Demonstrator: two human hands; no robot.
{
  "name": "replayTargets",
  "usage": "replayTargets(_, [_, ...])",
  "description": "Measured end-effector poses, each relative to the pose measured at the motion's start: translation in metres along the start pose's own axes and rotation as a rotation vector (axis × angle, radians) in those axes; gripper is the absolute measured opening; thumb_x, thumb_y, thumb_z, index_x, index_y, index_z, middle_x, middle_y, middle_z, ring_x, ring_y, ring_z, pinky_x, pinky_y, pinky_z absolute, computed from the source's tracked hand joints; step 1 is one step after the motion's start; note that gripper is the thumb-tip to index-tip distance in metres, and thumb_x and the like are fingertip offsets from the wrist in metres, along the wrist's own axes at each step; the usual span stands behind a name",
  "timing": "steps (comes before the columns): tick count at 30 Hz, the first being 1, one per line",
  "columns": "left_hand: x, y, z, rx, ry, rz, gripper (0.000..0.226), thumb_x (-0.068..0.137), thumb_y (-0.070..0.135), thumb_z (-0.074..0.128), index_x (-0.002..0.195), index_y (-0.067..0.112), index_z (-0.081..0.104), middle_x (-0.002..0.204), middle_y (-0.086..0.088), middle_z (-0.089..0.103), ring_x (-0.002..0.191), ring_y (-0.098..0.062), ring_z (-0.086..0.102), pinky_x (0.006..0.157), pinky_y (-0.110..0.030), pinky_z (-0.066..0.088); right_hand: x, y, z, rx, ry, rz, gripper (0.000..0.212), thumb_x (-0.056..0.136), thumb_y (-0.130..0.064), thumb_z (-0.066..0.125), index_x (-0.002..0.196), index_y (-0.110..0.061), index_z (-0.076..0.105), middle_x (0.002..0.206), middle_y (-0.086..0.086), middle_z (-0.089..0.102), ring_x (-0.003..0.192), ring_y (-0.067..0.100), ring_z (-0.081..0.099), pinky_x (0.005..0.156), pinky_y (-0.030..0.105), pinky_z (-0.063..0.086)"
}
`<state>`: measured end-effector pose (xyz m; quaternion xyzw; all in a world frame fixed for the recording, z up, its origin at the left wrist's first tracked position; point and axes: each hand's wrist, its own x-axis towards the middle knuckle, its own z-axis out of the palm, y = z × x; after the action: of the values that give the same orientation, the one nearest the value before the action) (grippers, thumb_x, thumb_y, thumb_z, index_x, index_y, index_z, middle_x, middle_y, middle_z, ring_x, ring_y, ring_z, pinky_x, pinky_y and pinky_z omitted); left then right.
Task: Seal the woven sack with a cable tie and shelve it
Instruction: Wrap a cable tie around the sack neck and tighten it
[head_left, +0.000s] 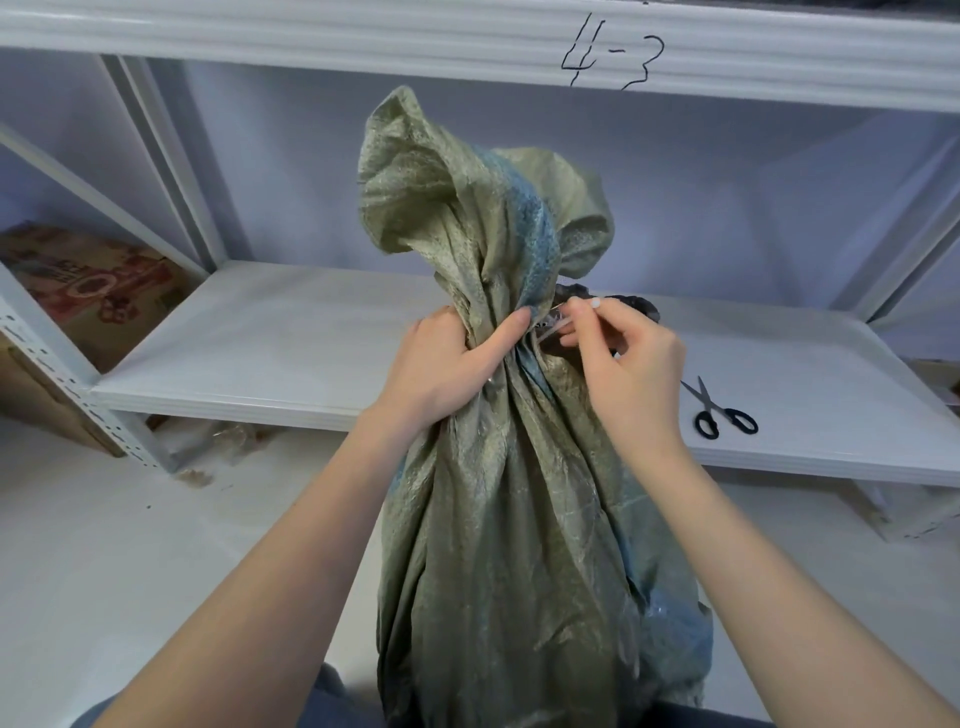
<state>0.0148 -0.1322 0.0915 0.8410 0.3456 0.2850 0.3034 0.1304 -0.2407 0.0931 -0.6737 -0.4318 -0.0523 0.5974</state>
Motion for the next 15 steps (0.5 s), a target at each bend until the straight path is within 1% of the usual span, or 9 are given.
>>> replayTargets(2, [-0.002, 0.003, 0.002, -0.090, -0.035, -0.022, 0.085, 0.073, 0.078, 0.038, 0.081, -0.003, 0.064, 0.072, -0.017, 0.070, 0.074, -0.025, 0.064, 0.074, -0.044, 0.052, -0.001, 0.000, 0.001, 0.079, -0.005, 0.082, 0.020, 0.091, -0.020, 0.057, 0.080, -0.010, 0.071, 0.068, -0.009, 0.068, 0.066, 0.004, 0.067, 0.074, 0.027, 0.055])
replayTargets(5, [-0.005, 0.008, 0.004, -0.182, -0.072, -0.021, 0.067, 0.084, 0.064, 0.046, 0.090, 0.001, 0.067, 0.082, -0.013, 0.074, 0.078, -0.013, 0.065, 0.079, -0.033, 0.051, -0.004, -0.002, 0.003, 0.122, -0.009, 0.087, 0.017, 0.089, -0.018, 0.059, 0.082, -0.009, 0.072, 0.068, -0.007, 0.069, 0.066, 0.008, 0.068, 0.076, 0.038, 0.058])
replayTargets(6, [-0.006, 0.009, 0.004, -0.207, -0.075, -0.022, 0.068, 0.083, 0.064, 0.046, 0.093, 0.000, 0.067, 0.088, -0.014, 0.074, 0.083, -0.014, 0.066, 0.082, -0.033, 0.051, -0.004, -0.003, 0.003, 0.128, -0.008, 0.076, 0.017, 0.089, -0.017, 0.059, 0.082, -0.008, 0.072, 0.069, -0.005, 0.070, 0.067, 0.009, 0.069, 0.076, 0.040, 0.058])
replayTargets(8, [-0.005, 0.007, 0.007, -0.226, -0.073, -0.020, 0.078, 0.076, 0.070, 0.041, 0.097, -0.002, 0.065, 0.096, -0.017, 0.072, 0.091, -0.019, 0.065, 0.086, -0.038, 0.051, -0.005, -0.004, 0.002, 0.127, -0.010, 0.039, 0.016, 0.089, -0.016, 0.059, 0.084, -0.007, 0.072, 0.071, -0.003, 0.071, 0.069, 0.010, 0.070, 0.075, 0.040, 0.059])
replayTargets(9, [-0.005, 0.006, 0.007, -0.226, -0.067, -0.019, 0.080, 0.075, 0.072, 0.039, 0.095, -0.001, 0.065, 0.097, -0.018, 0.072, 0.093, -0.022, 0.064, 0.087, -0.041, 0.051, -0.006, -0.004, 0.002, 0.111, -0.012, 0.006, 0.016, 0.089, -0.015, 0.059, 0.084, -0.008, 0.073, 0.072, -0.003, 0.071, 0.069, 0.010, 0.070, 0.074, 0.037, 0.059])
replayTargets(11, [-0.005, 0.005, 0.008, -0.188, -0.046, -0.016, 0.077, 0.076, 0.072, 0.036, 0.091, 0.001, 0.064, 0.089, -0.017, 0.072, 0.090, -0.027, 0.064, 0.085, -0.044, 0.051, -0.008, -0.005, 0.000, 0.042, -0.007, -0.112, 0.015, 0.088, -0.015, 0.061, 0.084, -0.008, 0.073, 0.076, -0.003, 0.073, 0.069, 0.008, 0.070, 0.070, 0.029, 0.058])
replayTargets(12, [-0.005, 0.006, 0.007, -0.146, -0.028, -0.009, 0.072, 0.078, 0.071, 0.034, 0.088, 0.007, 0.065, 0.086, -0.015, 0.071, 0.090, -0.028, 0.064, 0.086, -0.044, 0.050, -0.009, -0.005, 0.000, 0.006, -0.003, -0.184, 0.014, 0.087, -0.014, 0.062, 0.083, -0.007, 0.074, 0.077, -0.002, 0.074, 0.069, 0.009, 0.069, 0.068, 0.026, 0.057])
replayTargets(13, [-0.004, 0.007, 0.007, -0.088, -0.011, 0.009, 0.064, 0.080, 0.070, 0.032, 0.091, 0.016, 0.066, 0.089, -0.012, 0.071, 0.095, -0.029, 0.062, 0.089, -0.043, 0.048, -0.010, -0.005, 0.001, -0.021, -0.001, -0.253, 0.013, 0.086, -0.012, 0.063, 0.082, -0.006, 0.074, 0.079, 0.001, 0.074, 0.070, 0.011, 0.068, 0.067, 0.024, 0.056])
replayTargets(15, [-0.003, 0.009, 0.006, 0.067, 0.009, 0.069, 0.051, 0.089, 0.061, 0.031, 0.115, 0.028, 0.061, 0.118, -0.009, 0.066, 0.114, -0.030, 0.053, 0.097, -0.037, 0.039, -0.011, -0.004, 0.003, -0.066, -0.007, -0.368, 0.011, 0.084, -0.010, 0.065, 0.079, -0.004, 0.073, 0.077, 0.006, 0.072, 0.071, 0.018, 0.066, 0.066, 0.027, 0.052])
